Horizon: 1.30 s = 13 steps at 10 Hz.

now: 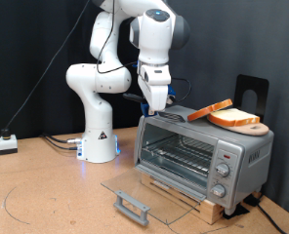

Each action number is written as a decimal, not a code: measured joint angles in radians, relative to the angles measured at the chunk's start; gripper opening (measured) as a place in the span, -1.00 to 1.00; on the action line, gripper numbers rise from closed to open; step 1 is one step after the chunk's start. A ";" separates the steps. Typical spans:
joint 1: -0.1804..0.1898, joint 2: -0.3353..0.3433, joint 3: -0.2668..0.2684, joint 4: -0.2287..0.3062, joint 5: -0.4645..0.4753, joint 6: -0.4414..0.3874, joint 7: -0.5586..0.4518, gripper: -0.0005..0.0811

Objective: Make a piece of toast with the oven

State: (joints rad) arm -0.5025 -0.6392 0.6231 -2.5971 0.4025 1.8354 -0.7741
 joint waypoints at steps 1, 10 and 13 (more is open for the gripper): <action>0.000 0.009 0.006 0.001 0.002 0.015 0.003 -0.02; 0.002 0.017 0.035 0.007 0.041 0.049 0.003 -0.02; 0.012 0.016 0.022 0.026 0.096 0.017 -0.022 -0.02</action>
State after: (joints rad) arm -0.4901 -0.6231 0.6450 -2.5710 0.4990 1.8520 -0.7962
